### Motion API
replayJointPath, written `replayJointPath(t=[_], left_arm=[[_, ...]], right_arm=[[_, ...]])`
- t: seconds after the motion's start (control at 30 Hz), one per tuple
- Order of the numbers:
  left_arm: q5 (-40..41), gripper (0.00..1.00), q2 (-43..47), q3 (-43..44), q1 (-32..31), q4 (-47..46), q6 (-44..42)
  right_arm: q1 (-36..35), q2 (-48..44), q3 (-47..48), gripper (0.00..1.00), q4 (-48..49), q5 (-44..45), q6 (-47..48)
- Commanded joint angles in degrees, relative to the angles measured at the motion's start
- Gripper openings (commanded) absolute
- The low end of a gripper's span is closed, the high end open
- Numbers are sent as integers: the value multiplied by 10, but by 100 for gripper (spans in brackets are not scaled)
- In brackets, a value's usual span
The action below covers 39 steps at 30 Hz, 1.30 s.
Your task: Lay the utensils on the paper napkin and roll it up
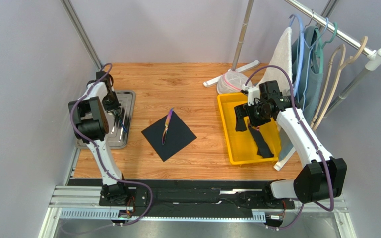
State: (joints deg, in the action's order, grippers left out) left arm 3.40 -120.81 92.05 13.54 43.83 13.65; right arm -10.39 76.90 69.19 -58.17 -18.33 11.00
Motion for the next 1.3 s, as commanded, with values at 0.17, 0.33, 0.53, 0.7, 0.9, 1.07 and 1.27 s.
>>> replayJointPath(t=[0.17,0.33,0.53,0.7,0.9,1.07,1.27], left_arm=[[13,13,-28,46,2,12,15],[-15,1,-11,63,1,47,23],[-68,0,74,46,-26,71,33],[-95,0,149,-5,-97,83,16],[-99,0,188,-49,-228,90,0],[-95,0,168,-56,-315,78,5],[-88,0,111,-36,-356,72,15]], right_arm=[[-2,-1,11,100,3,-4,2],[-2,-1,11,100,4,-4,2],[-2,-3,9,100,6,-6,2],[-2,-2,7,100,6,-9,1],[-2,-3,9,100,3,-16,3],[-2,-4,9,100,1,-20,6],[-2,-10,-3,100,2,-23,10]])
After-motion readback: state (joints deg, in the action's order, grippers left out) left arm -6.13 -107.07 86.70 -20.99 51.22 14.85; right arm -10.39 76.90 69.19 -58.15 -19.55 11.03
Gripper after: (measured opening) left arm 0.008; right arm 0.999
